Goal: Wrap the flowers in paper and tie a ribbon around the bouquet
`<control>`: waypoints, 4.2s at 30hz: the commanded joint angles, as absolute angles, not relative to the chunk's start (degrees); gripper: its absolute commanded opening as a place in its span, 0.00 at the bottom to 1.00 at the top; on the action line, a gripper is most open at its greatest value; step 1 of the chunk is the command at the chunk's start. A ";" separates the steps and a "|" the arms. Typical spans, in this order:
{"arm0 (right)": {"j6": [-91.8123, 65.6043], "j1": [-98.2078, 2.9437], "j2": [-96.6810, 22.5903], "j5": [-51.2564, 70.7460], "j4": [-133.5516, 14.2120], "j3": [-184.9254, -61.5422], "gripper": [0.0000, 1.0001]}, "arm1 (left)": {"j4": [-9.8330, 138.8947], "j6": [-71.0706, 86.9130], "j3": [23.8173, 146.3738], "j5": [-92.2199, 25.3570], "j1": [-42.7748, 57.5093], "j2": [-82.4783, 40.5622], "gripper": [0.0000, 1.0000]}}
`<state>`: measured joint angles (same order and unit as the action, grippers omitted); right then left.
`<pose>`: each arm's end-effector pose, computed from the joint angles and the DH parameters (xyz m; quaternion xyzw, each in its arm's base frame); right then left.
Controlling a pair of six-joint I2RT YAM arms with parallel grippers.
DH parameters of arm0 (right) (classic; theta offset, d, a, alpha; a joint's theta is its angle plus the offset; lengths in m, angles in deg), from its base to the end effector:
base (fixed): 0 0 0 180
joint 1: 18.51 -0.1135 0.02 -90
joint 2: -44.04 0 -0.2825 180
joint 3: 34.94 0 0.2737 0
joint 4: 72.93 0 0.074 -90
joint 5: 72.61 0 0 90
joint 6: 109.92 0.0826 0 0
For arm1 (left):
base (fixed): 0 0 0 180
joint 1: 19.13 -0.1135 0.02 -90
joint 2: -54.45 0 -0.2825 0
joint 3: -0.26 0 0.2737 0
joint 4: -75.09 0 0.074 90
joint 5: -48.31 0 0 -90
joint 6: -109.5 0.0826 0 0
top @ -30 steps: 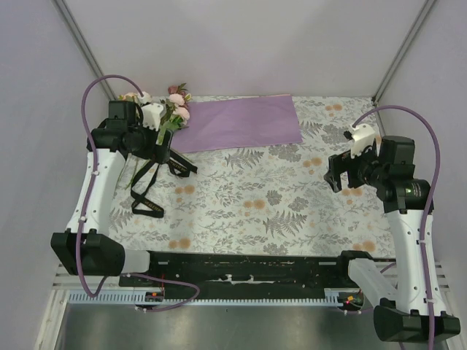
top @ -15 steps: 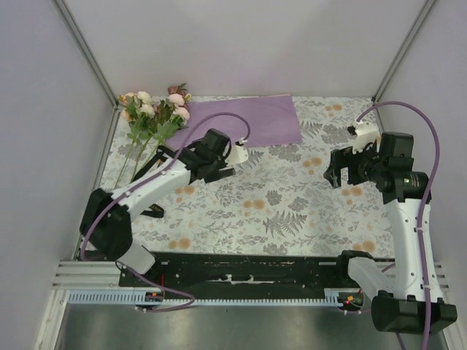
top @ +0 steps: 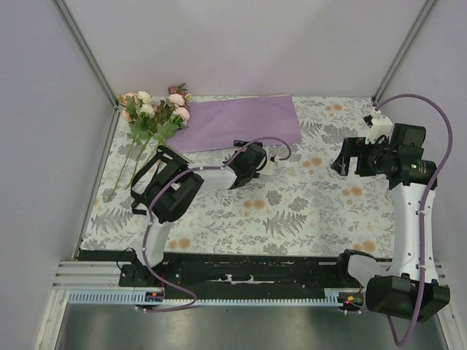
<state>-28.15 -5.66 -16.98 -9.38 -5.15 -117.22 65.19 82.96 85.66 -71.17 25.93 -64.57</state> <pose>0.2421 -0.0171 0.3527 -0.0493 0.9064 0.1455 0.3936 0.3754 -0.3187 0.1085 0.6626 0.6005 0.2918 0.3393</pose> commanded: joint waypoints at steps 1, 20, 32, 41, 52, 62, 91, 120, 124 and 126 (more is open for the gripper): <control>-26.07 -4.36 -18.18 -10.74 -4.46 -121.51 0.98 | 79.37 90.42 91.84 -73.86 25.87 -72.97 1.00; -28.70 1.71 -21.88 -12.76 -1.03 -125.12 0.98 | 82.80 96.41 124.92 -71.84 24.54 -95.24 0.02; -44.51 8.13 -30.05 -23.29 6.96 -130.13 0.98 | 123.12 106.07 57.08 -43.38 47.03 -57.01 0.02; -49.01 7.42 -39.89 -31.92 9.61 -122.49 0.98 | 157.35 113.54 43.69 -30.35 54.53 -63.76 0.02; -45.68 7.42 -41.22 -34.99 10.22 -120.82 0.98 | 154.28 110.39 30.42 -25.78 40.73 -55.69 0.81; -44.71 7.42 -39.73 -36.58 10.22 -117.30 0.98 | 92.97 93.01 35.57 -26.77 35.37 -16.80 0.93; -38.10 5.66 -64.31 -6.97 -5.42 -143.90 0.94 | 35.95 22.15 77.52 -24.20 20.24 -23.85 0.96; -50.15 1.46 -91.85 -17.67 20.59 -158.35 0.83 | 40.63 10.63 81.05 -16.47 5.39 -35.11 0.98; -48.75 -3.29 -88.25 -24.26 21.56 -152.21 0.81 | 41.68 10.45 79.90 -14.72 4.77 -36.34 0.98; -46.21 -6.01 -86.14 -27.77 20.25 -147.47 0.81 | 43.34 11.23 78.59 -12.44 4.77 -36.26 0.98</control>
